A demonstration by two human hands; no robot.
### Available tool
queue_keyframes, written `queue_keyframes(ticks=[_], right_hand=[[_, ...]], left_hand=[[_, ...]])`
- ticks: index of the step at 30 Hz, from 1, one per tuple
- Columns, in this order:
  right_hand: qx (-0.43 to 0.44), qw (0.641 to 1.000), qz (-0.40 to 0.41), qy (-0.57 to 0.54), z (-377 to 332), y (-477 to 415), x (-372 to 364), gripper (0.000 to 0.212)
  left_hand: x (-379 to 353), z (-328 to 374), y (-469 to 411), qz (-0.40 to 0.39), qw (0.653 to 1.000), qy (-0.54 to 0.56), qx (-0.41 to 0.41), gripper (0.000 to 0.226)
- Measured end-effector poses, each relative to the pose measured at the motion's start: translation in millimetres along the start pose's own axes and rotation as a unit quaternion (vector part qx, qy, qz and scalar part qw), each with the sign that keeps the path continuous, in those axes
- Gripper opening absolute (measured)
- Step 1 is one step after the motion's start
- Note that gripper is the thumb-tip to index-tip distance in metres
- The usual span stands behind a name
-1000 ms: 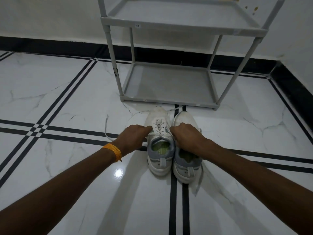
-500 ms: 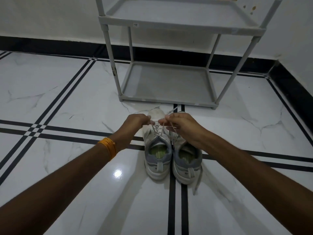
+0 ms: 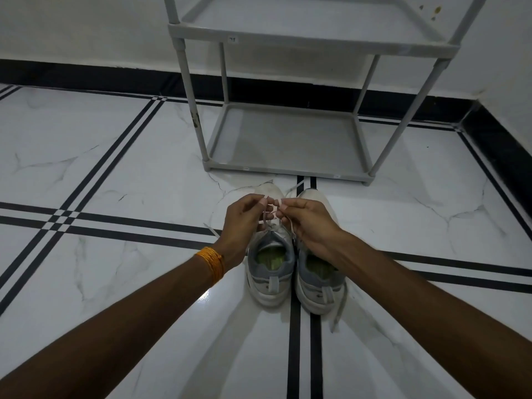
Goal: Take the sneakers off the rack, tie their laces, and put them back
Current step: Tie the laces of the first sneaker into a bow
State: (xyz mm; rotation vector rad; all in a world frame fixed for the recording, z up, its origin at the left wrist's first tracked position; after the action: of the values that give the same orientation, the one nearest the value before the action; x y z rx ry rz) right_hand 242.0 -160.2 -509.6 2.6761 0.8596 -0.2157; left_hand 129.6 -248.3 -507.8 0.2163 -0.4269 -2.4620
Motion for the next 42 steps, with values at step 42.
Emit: queue_keyframes(ticks=[42], right_hand=[[0.244,0.780,-0.129,0.562,-18,4,-26,0.029]], left_hand=[[-5,24,-6,0.001,0.903,-0.369,-0.219,0.015]])
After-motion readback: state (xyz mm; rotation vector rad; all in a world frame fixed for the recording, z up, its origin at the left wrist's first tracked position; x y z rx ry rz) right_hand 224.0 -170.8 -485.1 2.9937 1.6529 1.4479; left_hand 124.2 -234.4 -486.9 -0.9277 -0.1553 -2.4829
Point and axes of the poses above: each hand's wrist, its own y-axis away from the middle knuckle, its own x-axis out of the back of the hand, z = x × y, the point moved 7 cm from there along -y, towards the middle knuckle, and after that the axes turned 10 degrees about x, right-handed, at the moved point
